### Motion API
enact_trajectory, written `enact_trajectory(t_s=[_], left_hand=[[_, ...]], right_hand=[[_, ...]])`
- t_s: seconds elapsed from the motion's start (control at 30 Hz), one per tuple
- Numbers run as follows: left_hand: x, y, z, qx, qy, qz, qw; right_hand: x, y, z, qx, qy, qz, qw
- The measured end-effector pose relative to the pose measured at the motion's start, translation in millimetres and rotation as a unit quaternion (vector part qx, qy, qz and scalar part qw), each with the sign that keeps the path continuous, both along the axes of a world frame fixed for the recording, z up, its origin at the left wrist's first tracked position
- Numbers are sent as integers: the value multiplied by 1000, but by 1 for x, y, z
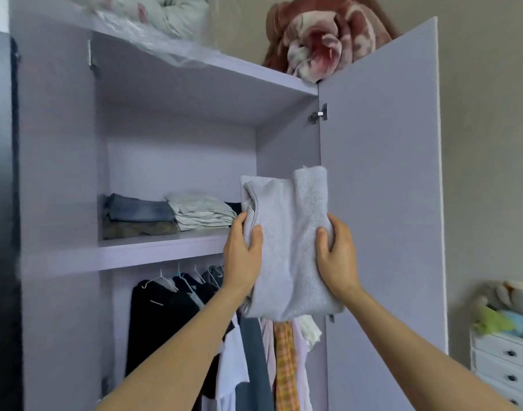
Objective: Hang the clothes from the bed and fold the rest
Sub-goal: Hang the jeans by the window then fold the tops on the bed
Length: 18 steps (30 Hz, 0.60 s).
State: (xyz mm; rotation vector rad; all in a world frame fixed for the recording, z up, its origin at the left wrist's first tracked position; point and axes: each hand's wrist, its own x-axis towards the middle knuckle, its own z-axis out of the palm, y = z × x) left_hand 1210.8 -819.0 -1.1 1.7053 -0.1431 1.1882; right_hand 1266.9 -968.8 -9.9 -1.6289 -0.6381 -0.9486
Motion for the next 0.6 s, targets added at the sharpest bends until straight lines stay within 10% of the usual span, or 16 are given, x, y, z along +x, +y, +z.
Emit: enact_trajectory(t_s=[0.6], left_hand=[[256, 223, 116, 41, -118, 149, 981]], right_hand=[[295, 224, 113, 54, -52, 182, 980]])
